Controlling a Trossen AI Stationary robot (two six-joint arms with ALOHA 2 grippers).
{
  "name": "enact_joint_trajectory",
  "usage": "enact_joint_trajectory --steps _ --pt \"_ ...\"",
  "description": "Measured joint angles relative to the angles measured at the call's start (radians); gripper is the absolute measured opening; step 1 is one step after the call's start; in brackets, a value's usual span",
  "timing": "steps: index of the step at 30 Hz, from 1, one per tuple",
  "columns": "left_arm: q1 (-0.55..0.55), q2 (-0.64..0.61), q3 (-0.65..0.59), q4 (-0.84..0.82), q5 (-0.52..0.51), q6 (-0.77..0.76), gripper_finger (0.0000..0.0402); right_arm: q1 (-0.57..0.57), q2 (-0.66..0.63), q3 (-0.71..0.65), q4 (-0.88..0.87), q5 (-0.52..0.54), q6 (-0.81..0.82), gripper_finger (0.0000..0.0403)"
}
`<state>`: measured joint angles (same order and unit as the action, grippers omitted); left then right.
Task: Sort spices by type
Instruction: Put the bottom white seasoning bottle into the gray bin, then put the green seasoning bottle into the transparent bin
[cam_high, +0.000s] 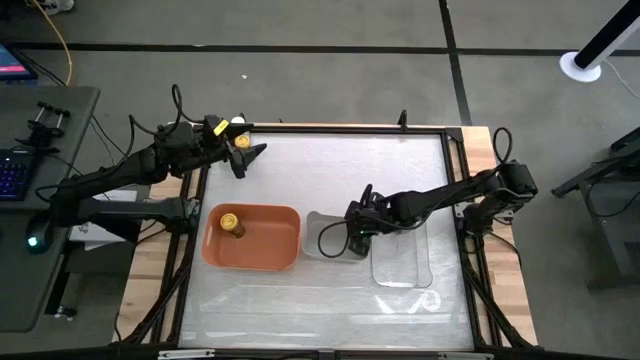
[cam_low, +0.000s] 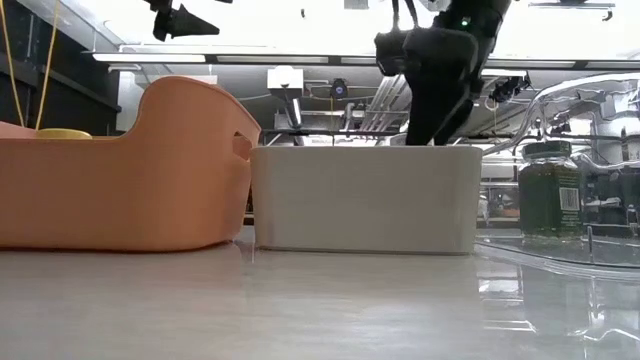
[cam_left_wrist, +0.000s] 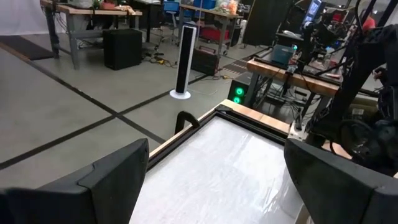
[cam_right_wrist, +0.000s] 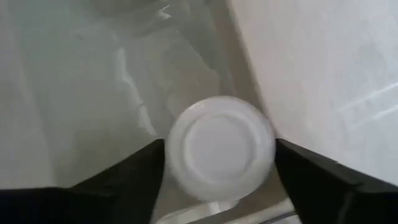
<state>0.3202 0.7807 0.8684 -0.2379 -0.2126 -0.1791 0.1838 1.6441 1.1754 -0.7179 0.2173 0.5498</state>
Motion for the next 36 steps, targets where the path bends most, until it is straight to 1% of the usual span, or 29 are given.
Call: enact_joint_trajectory --steps 3,5,8,11,14,17,20,22,25,27,29,32,33,34,36 --pt "0.0 0.0 0.0 0.0 0.0 0.0 0.036 0.0 -0.007 0.0 -0.001 -0.047 0.0 0.0333" --pt "0.0 0.0 0.0 0.0 0.0 0.015 0.036 0.0 -0.011 0.0 -0.002 -0.062 0.0 0.0348" --pt "0.0 0.0 0.0 0.001 0.0 0.051 0.036 0.0 -0.034 0.0 -0.006 -0.062 0.0 0.0352" --pt "0.0 0.0 0.0 0.006 -0.004 0.058 0.036 -0.005 -0.073 0.001 -0.019 -0.062 0.0 0.0348" --pt "0.007 0.008 0.013 -0.02 -0.045 -0.004 0.036 -0.007 -0.124 0.001 -0.06 -0.06 0.022 0.0343" --pt "0.065 0.054 0.072 -0.149 -0.058 -0.086 0.036 -0.009 -0.189 0.001 -0.088 -0.03 0.045 0.0341" --pt "0.16 0.141 0.153 -0.306 -0.06 -0.096 0.0352 -0.024 -0.246 0.001 -0.077 0.023 0.053 0.0341" --pt "0.235 0.214 0.194 -0.39 -0.06 -0.069 0.0337 -0.049 -0.277 0.001 -0.047 0.061 0.044 0.0341" --pt "0.338 0.32 0.212 -0.462 -0.062 -0.029 0.0295 -0.099 -0.305 0.002 0.013 0.08 0.016 0.0341" --pt "0.388 0.383 0.212 -0.496 -0.063 -0.029 0.0248 -0.131 -0.312 0.002 0.059 0.089 -0.005 0.0341" --pt "0.43 0.435 0.21 -0.533 -0.073 -0.053 0.0181 -0.159 -0.312 0.002 0.103 0.091 -0.032 0.0341" --pt "0.465 0.477 0.192 -0.54 -0.097 -0.114 0.0053 -0.19 -0.306 0.002 0.156 0.091 -0.068 0.0341" --pt "0.472 0.481 0.187 -0.543 -0.109 -0.138 0.0027 -0.198 -0.305 0.002 0.168 0.091 -0.079 0.0341" --pt "0.474 0.482 0.183 -0.541 -0.136 -0.162 0.0019 -0.204 -0.304 0.002 0.17 0.09 -0.085 0.0341" --pt "0.472 0.474 0.171 -0.547 -0.213 -0.214 0.0014 -0.214 -0.304 0.002 0.17 0.091 -0.096 0.0341"
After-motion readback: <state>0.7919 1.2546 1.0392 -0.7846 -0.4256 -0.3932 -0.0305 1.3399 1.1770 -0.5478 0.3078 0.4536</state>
